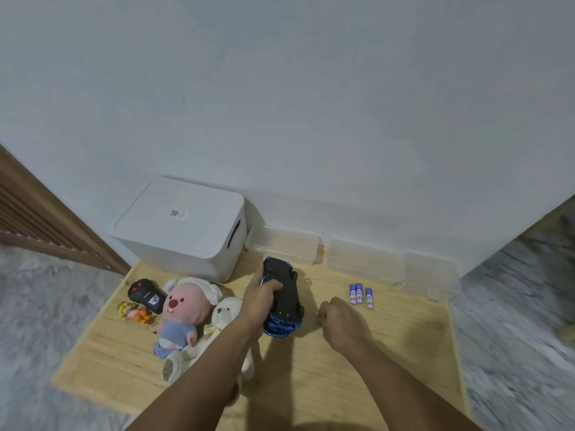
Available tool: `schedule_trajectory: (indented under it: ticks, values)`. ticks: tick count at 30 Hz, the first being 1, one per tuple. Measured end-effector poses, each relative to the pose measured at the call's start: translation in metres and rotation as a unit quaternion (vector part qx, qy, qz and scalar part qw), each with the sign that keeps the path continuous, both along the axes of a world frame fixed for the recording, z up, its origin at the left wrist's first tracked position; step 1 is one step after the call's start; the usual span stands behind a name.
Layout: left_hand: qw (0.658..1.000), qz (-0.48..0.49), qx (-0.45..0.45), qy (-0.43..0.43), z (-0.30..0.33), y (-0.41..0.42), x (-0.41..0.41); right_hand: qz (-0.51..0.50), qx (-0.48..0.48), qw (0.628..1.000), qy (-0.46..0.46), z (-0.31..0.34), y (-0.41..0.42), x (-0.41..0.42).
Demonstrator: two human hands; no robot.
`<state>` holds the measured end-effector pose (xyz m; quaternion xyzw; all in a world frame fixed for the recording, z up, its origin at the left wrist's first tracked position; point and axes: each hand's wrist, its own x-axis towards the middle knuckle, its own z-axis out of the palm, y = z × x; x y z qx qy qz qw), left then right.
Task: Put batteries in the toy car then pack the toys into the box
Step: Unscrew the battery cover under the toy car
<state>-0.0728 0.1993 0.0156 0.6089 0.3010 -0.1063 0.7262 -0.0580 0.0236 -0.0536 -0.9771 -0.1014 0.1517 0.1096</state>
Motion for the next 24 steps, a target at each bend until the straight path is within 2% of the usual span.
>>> schedule_trajectory:
  ticks: [7, 11, 19, 22, 24]
  values:
    - [1.000, -0.001, -0.004, 0.002, -0.002, 0.001, 0.003, -0.072, 0.116, 0.989, 0.058, -0.001, -0.005, 0.016]
    - [1.000, 0.001, -0.011, 0.001, -0.002, 0.001, 0.003, -0.115, 0.148, 0.981, 0.054, -0.002, -0.003, 0.022]
    - [0.998, 0.020, -0.061, 0.002, -0.003, 0.004, 0.002, -0.144, 0.132, 0.980, 0.039, -0.002, 0.002, 0.032]
    - [0.998, 0.024, -0.064, 0.003, -0.004, 0.004, 0.003, -0.182, 0.232, 0.956, 0.008, 0.011, 0.012, 0.038]
    - [0.998, 0.023, -0.061, 0.004, -0.004, 0.002, 0.003, -0.165, 0.311, 0.936, -0.023, 0.030, 0.024, 0.041]
